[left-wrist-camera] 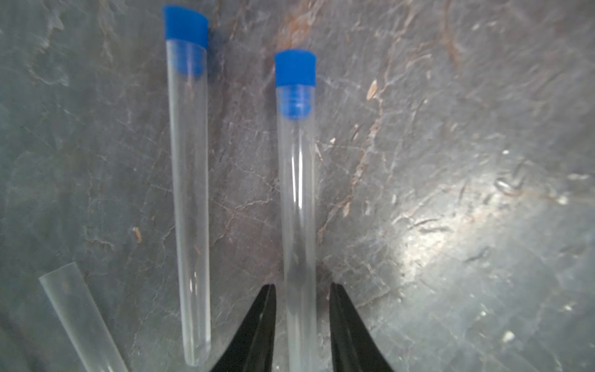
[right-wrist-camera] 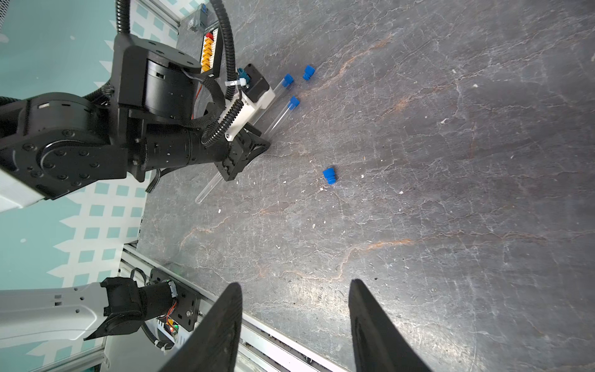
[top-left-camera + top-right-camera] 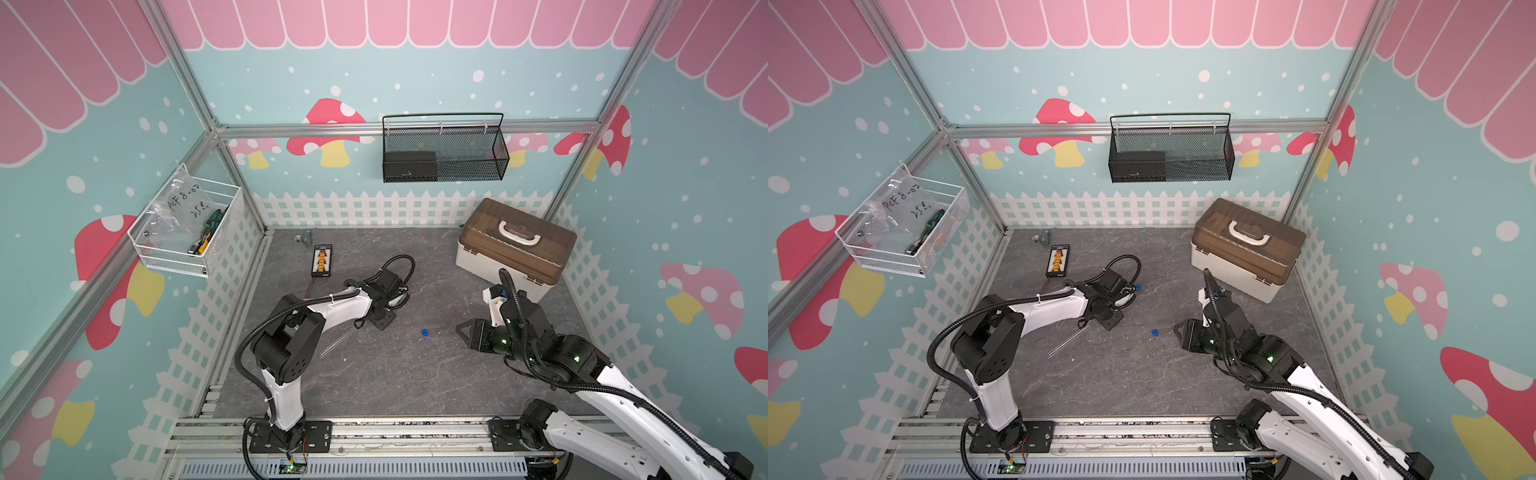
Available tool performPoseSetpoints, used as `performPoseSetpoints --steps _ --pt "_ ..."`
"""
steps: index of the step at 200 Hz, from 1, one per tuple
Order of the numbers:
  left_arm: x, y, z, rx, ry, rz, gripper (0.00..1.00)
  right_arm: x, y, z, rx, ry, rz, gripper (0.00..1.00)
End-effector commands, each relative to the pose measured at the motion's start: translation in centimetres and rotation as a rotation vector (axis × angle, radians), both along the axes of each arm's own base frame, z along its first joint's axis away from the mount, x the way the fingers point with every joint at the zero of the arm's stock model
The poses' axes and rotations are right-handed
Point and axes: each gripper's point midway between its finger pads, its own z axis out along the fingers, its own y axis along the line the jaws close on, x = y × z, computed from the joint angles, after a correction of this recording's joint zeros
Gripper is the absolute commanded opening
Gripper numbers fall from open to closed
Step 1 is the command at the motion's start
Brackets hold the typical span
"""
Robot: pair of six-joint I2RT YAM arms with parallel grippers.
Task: Insert stoppers into test tubes
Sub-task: Place the test tube at the center of the board, then pick up the test tube at the center of the board.
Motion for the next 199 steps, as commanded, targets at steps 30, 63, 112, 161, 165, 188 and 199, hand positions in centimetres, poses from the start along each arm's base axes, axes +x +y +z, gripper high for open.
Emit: performPoseSetpoints --steps 30,63,112,161,165,188,199 --pt "-0.1 -1.1 6.2 -0.173 -0.149 -0.041 0.36 -0.1 0.1 -0.8 -0.001 0.013 0.012 0.53" --pt "-0.4 0.0 9.1 -0.193 -0.248 -0.027 0.35 -0.2 0.3 -2.1 -0.059 0.030 0.052 0.53" --pt "-1.0 3.4 10.2 -0.175 -0.298 0.050 0.32 0.4 1.0 -7.3 -0.258 0.129 0.174 0.49" --pt "-1.8 7.5 10.8 -0.120 -0.284 0.088 0.32 1.9 2.3 -9.7 -0.368 0.154 0.268 0.47" --pt "-2.1 7.7 10.8 -0.114 -0.272 0.084 0.32 2.0 2.4 -9.8 -0.367 0.154 0.270 0.47" --pt "-4.4 9.0 9.4 -0.035 -0.181 0.005 0.33 2.2 2.9 -10.1 -0.360 0.153 0.282 0.47" --pt "-5.4 9.3 8.8 -0.024 -0.154 -0.013 0.35 2.3 3.0 -10.2 -0.357 0.153 0.284 0.47"
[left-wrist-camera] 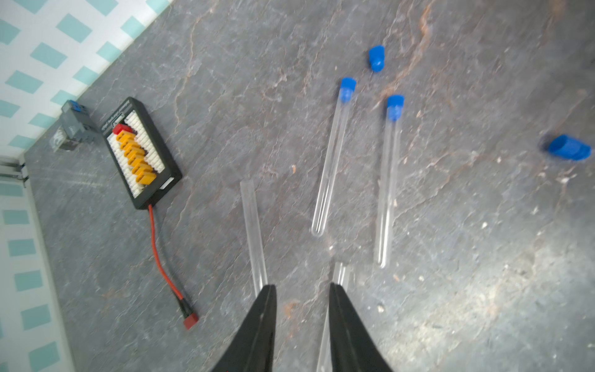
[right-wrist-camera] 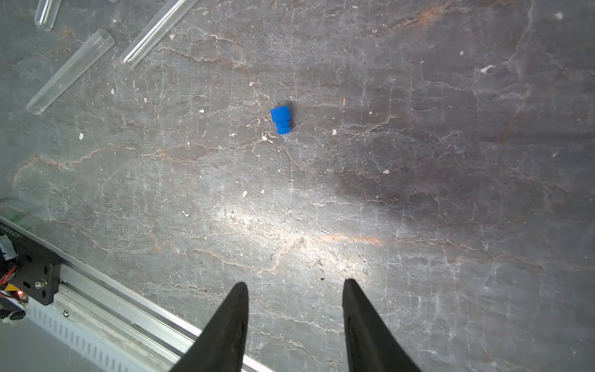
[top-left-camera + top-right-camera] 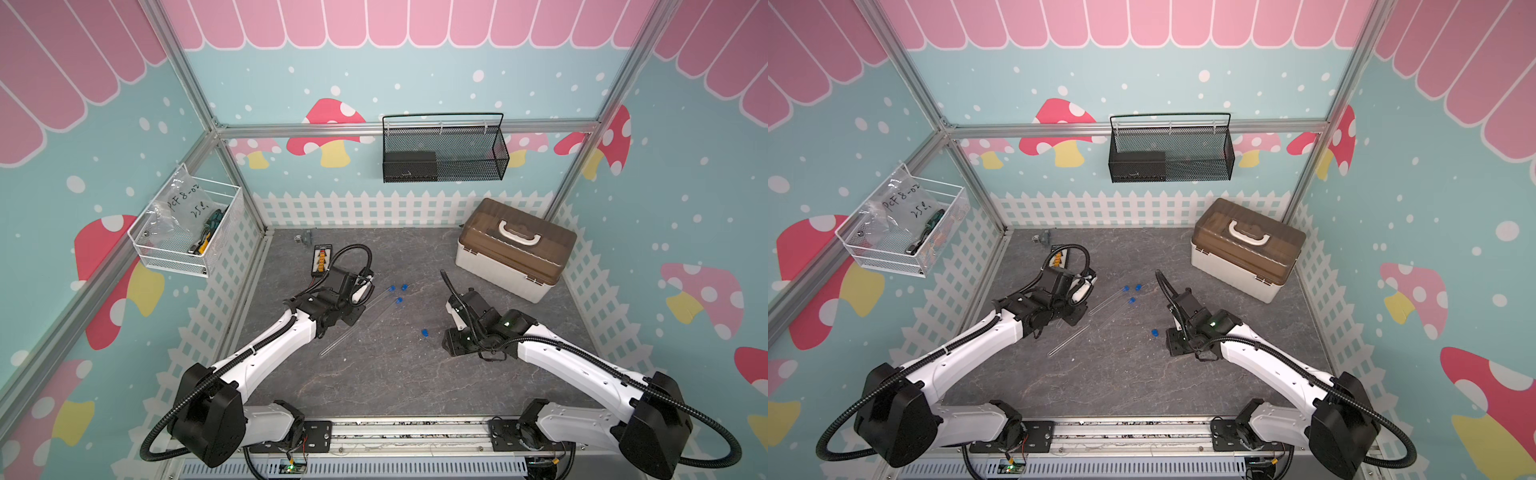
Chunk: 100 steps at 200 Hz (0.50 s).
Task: Insert stoppers into test tubes
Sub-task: Pick up the test tube at the center of the board.
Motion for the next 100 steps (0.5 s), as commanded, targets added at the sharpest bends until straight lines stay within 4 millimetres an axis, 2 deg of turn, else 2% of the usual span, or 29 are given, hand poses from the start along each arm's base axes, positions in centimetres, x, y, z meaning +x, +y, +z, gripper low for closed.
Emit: performPoseSetpoints --steps 1,17,47,81,100 --pt "-3.2 1.3 -2.0 0.089 0.113 -0.086 0.36 0.8 0.8 0.9 0.024 -0.035 0.034 0.47" --pt "-3.9 2.2 -2.8 0.113 0.139 -0.059 0.43 0.7 1.0 0.7 0.028 -0.031 0.040 0.47" --pt "-5.7 4.1 -5.6 0.159 0.268 0.008 0.44 0.5 0.9 0.8 0.035 -0.032 0.042 0.47" --pt "-6.7 4.6 -6.7 0.151 0.330 0.021 0.48 0.1 0.5 0.7 0.032 -0.034 0.042 0.47" --pt "-6.8 4.2 -7.0 0.130 0.359 0.011 0.50 -0.1 0.3 0.6 0.034 -0.034 0.039 0.47"
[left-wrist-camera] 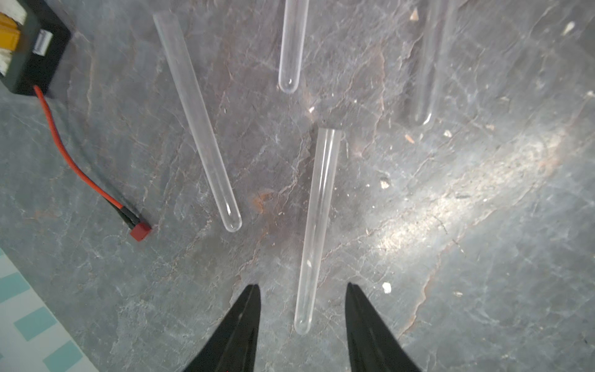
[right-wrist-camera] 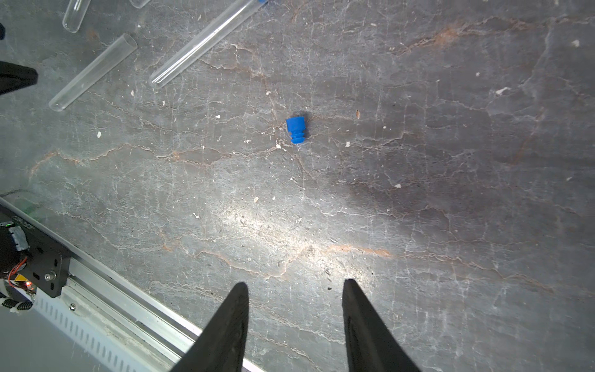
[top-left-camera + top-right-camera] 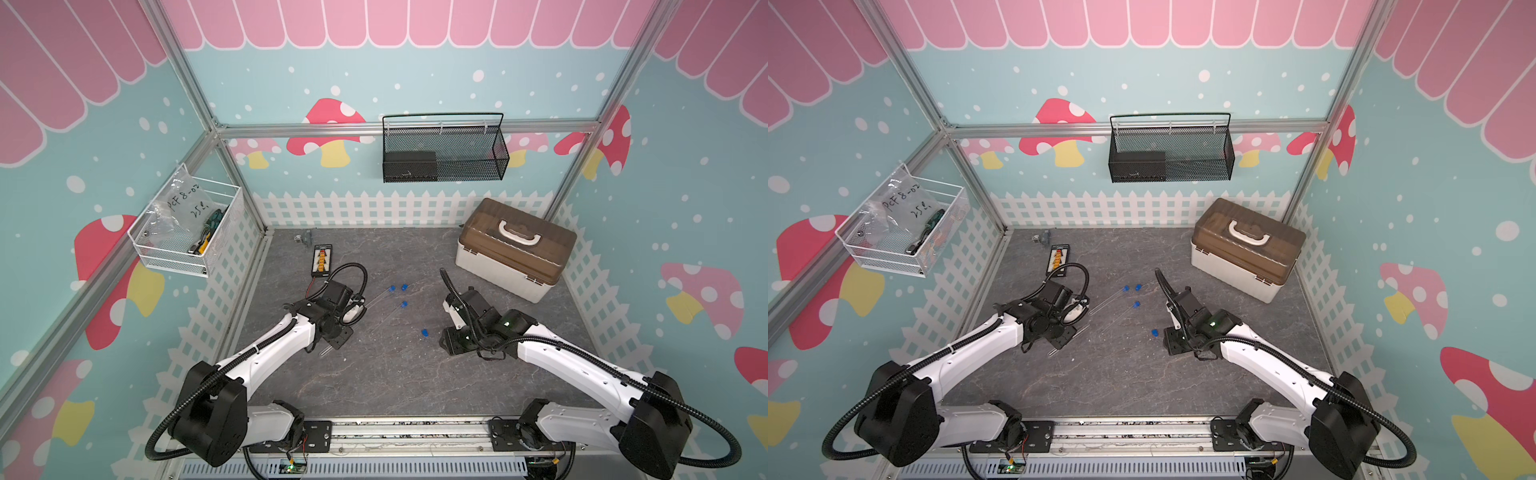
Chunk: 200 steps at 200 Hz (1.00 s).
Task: Insert stoppers into test tubes
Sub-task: Pick up the test tube at the center of the board.
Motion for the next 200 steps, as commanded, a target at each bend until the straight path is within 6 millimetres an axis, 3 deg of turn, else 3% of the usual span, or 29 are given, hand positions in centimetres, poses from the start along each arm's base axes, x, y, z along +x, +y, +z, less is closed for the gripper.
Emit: performPoseSetpoints --steps 1,105,200 --pt "-0.9 -0.1 -0.7 -0.018 0.068 0.001 0.50 -0.3 -0.3 0.1 0.008 -0.010 0.007 0.47" --pt "0.6 -0.4 -2.7 -0.086 0.160 0.001 0.49 -0.6 -0.4 0.0 0.014 -0.005 0.009 0.46" --pt "0.6 -0.4 -5.2 -0.112 0.240 0.016 0.40 -0.7 -0.4 -0.1 0.011 0.000 0.011 0.46"
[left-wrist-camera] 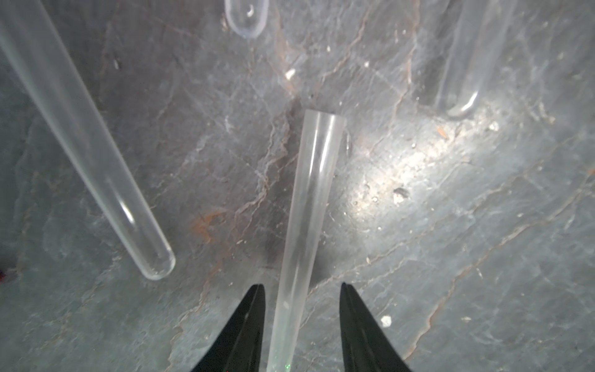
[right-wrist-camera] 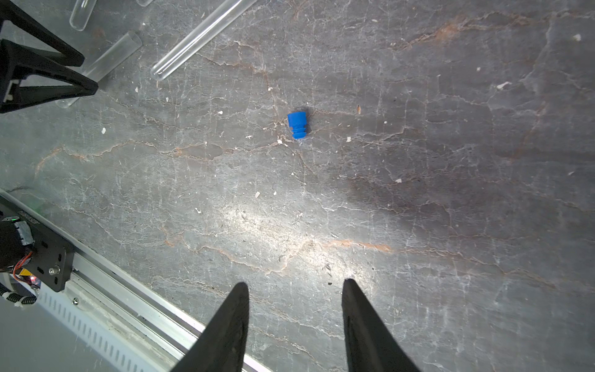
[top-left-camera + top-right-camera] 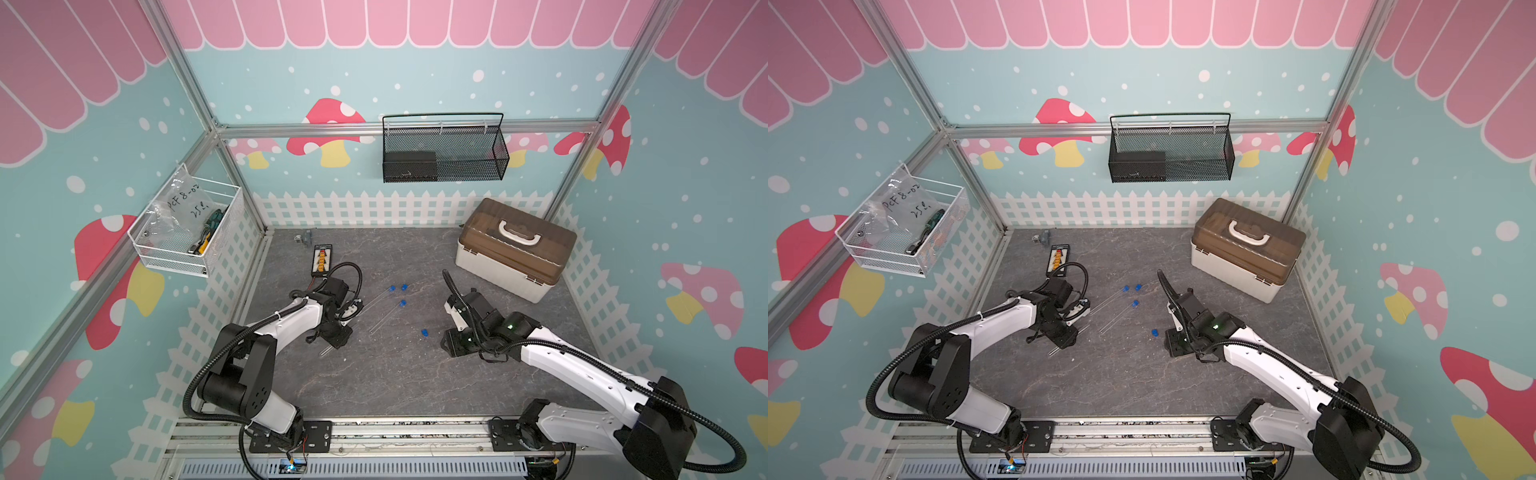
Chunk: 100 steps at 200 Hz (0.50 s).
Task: Insert stoppers into test tubes
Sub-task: Pick up the test tube at the center of the board.
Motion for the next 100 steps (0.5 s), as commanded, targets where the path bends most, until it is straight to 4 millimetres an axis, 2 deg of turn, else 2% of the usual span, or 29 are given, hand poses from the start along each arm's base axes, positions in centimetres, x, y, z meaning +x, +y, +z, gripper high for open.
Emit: performPoseSetpoints --steps 1,92,100 --pt "0.5 -0.4 -0.3 -0.024 0.003 -0.021 0.39 -0.2 -0.1 -0.1 0.001 0.001 0.007 0.46" --pt "0.4 0.1 -1.5 0.001 0.029 -0.014 0.27 -0.3 -0.2 0.1 0.004 -0.003 0.009 0.46" --pt "0.4 0.1 -1.5 0.005 0.025 -0.055 0.27 -0.2 -0.2 0.1 0.004 -0.005 0.009 0.46"
